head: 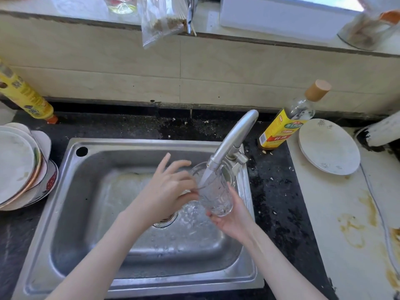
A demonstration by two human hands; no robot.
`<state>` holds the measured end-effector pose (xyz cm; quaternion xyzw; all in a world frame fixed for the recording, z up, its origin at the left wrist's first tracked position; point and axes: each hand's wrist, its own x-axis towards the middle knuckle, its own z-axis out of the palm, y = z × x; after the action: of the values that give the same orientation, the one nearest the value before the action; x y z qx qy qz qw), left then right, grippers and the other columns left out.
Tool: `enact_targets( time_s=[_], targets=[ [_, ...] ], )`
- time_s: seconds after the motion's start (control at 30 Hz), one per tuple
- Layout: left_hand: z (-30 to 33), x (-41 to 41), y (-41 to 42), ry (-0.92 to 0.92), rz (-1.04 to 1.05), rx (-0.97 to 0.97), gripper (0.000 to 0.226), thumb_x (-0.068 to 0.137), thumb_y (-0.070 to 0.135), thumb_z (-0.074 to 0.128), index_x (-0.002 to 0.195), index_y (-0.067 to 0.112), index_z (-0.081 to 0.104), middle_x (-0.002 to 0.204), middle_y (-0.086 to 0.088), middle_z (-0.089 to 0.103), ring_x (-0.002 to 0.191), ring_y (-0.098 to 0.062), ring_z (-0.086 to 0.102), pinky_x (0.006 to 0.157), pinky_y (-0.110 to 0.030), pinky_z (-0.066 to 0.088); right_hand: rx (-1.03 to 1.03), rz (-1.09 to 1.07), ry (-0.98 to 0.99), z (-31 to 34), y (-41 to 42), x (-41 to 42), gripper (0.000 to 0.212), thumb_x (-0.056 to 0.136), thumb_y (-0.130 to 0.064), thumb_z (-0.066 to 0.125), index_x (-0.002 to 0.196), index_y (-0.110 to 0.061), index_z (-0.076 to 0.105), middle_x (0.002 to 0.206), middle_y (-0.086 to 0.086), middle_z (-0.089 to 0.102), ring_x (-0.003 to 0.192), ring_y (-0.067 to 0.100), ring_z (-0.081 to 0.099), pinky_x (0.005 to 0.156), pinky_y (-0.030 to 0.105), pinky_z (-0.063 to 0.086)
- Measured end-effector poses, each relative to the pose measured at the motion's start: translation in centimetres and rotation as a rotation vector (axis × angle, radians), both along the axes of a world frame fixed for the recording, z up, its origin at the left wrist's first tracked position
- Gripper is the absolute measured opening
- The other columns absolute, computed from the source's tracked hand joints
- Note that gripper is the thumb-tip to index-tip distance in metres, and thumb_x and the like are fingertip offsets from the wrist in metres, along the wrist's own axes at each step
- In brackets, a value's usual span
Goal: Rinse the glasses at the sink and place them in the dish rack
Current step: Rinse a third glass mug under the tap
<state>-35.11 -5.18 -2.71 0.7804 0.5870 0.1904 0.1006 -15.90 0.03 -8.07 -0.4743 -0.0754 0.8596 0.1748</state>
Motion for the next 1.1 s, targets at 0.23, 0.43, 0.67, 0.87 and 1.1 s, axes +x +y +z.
enact_targets(
  time_s=[0.23, 0.43, 0.67, 0.87, 1.1],
  targets=[
    [-0.4, 1.6, -0.4, -0.803, 0.094, -0.252, 0.017, 0.075, 0.047, 0.065, 0.072, 0.03, 0.065, 0.11, 0.008, 0.06, 0.105, 0.0, 0.055, 0.092, -0.016, 0.04, 0.027, 0.213, 0.114, 1.1, 0.1, -1.1, 0.051, 0.083, -0.054, 0.051, 0.104, -0.01, 0.066, 0.073, 0.005, 0.058, 0.052, 0.013, 0.053, 0.032, 0.017, 0.038],
    [-1.0, 3.1, -0.5, -0.737, 0.206, -0.009, 0.015, 0.08, 0.038, 0.061, 0.072, 0.025, 0.057, 0.082, -0.002, 0.064, 0.111, -0.004, 0.052, 0.091, -0.016, 0.038, 0.005, 0.211, 0.149, 0.6, 1.3, -1.4, 0.046, 0.094, -0.05, 0.043, 0.103, -0.013, 0.07, 0.09, 0.004, 0.066, 0.077, 0.018, 0.06, 0.065, 0.027, 0.047],
    [-2.0, 2.9, -0.3, -0.473, 0.139, 0.089, 0.031, 0.085, 0.035, 0.058, 0.069, 0.009, 0.061, 0.075, 0.0, 0.058, 0.098, -0.029, 0.055, 0.083, -0.033, 0.042, -0.022, -0.251, -0.24, 0.4, 5.3, -0.3, 0.048, 0.098, -0.025, 0.045, 0.139, -0.002, 0.034, 0.135, 0.019, 0.047, 0.125, 0.031, 0.046, 0.09, 0.039, 0.041],
    [-2.8, 3.0, -0.8, -0.47, 0.135, 0.083, 0.023, 0.087, 0.037, 0.056, 0.073, 0.019, 0.054, 0.073, 0.006, 0.052, 0.091, -0.03, 0.055, 0.074, -0.04, 0.044, -0.018, -0.268, -0.259, 0.4, 6.1, -0.8, 0.029, 0.098, -0.02, 0.043, 0.122, -0.005, 0.05, 0.135, 0.014, 0.047, 0.116, 0.026, 0.051, 0.085, 0.034, 0.044],
    [-3.4, 3.2, -0.5, -0.471, 0.129, 0.052, 0.035, 0.09, 0.049, 0.048, 0.071, 0.02, 0.054, 0.073, 0.007, 0.053, 0.087, -0.025, 0.054, 0.071, -0.04, 0.045, 0.049, -0.293, -0.249, 2.7, 7.3, -0.7, 0.023, 0.097, -0.017, 0.043, 0.085, -0.001, 0.053, 0.094, 0.009, 0.054, 0.08, 0.019, 0.053, 0.065, 0.027, 0.042]
  ],
)
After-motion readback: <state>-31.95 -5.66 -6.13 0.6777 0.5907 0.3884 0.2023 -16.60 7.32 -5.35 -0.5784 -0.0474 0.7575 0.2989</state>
